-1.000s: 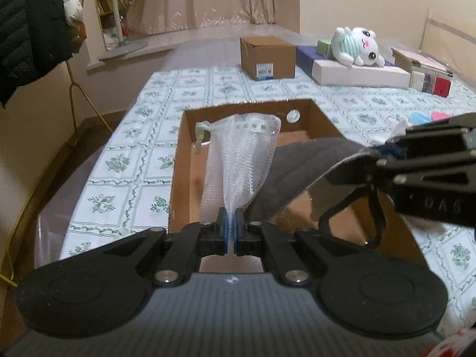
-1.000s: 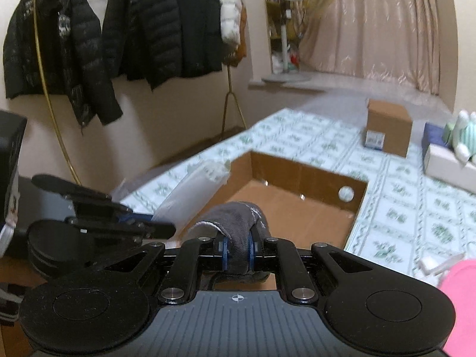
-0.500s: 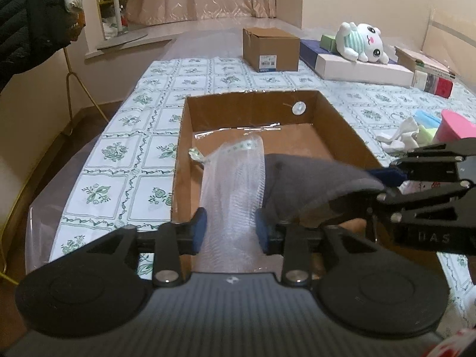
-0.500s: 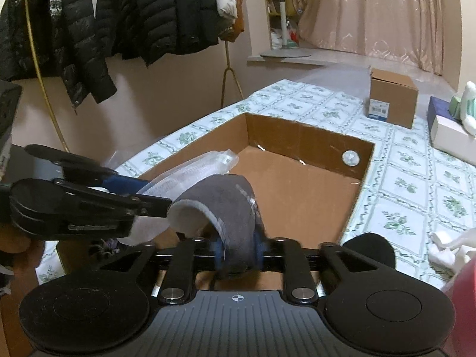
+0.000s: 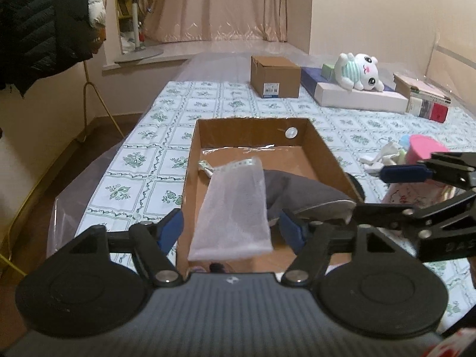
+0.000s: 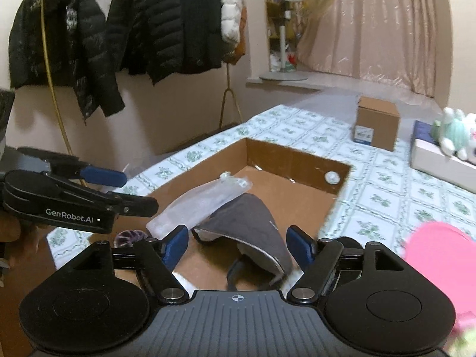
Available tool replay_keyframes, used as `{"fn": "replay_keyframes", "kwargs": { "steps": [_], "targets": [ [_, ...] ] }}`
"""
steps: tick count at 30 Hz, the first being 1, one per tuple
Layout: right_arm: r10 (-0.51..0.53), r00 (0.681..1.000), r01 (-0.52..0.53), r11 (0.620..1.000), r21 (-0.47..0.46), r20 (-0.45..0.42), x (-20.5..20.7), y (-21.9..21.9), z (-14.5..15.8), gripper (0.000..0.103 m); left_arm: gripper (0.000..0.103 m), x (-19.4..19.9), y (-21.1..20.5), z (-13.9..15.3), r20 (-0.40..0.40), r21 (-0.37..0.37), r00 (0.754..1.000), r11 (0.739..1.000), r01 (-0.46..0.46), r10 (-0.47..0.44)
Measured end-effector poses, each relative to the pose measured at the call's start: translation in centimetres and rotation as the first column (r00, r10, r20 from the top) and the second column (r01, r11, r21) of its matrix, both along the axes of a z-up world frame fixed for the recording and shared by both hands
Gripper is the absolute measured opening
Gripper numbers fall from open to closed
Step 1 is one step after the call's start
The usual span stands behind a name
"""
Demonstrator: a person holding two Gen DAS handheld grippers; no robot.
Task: Organize soft objects
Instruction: 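Open both tools to drop the bag and mask into the box, then withdraw both tools and move the right tool to the brown hair tie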
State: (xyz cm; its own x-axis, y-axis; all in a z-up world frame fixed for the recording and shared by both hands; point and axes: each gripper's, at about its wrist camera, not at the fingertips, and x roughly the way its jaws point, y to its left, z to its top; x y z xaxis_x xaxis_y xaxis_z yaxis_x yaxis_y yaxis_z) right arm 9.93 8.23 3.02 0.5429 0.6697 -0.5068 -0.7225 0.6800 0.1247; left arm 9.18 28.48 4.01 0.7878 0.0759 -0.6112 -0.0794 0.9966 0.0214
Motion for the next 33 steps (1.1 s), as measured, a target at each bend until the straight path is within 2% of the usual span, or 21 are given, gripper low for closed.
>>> {"fn": "replay_keyframes", "kwargs": {
  "steps": [4, 8, 12, 16, 23, 28, 33],
  "targets": [
    [-0.040, 0.999, 0.039, 0.999, 0.017, 0.030, -2.4, -2.7, 1.2, 0.073, 0.084, -2.1, -2.1, 0.8, 0.037, 0.006, 0.999, 1.000, -0.015, 0.014],
    [-0.083, 0.994, 0.081, 0.996, 0.028, 0.068, -4.8, -5.6, 2.2, 0.074, 0.087, -4.0, -4.5, 1.2, 0.060, -0.008, 0.998, 1.000, -0.015, 0.015],
    [-0.135, 0.985, 0.133, 0.991, 0.027, 0.110, -7.1, -8.9, 2.8, 0.074, 0.090, -5.6, -7.4, 1.2, 0.069, -0.057, 0.997, 0.998, -0.021, 0.025],
    [-0.206, 0.970, 0.204, 0.979, 0.026, 0.128, -8.7, -12.6, 3.0, 0.074, 0.090, -6.9, -10.9, 1.1, 0.074, -0.040, 0.997, 0.999, -0.020, 0.023],
    [-0.330, 0.932, 0.333, 0.943, 0.010, 0.146, -10.3, -19.0, 2.5, 0.074, 0.090, -8.0, -17.1, 1.3, 0.120, -0.012, 0.993, 1.000, -0.021, 0.022],
    [-0.429, 0.880, 0.438, 0.899, -0.001, 0.205, -11.2, -23.2, 2.4, 0.074, 0.090, -8.0, -20.5, 1.6, 0.134, -0.020, 0.991, 1.000, -0.009, 0.012],
    [-0.485, 0.861, 0.492, 0.871, -0.007, 0.152, -10.9, -26.8, 2.0, 0.075, 0.090, -7.7, -23.7, 2.0, 0.156, 0.023, 0.986, 0.998, 0.063, -0.066]
  ]
}}
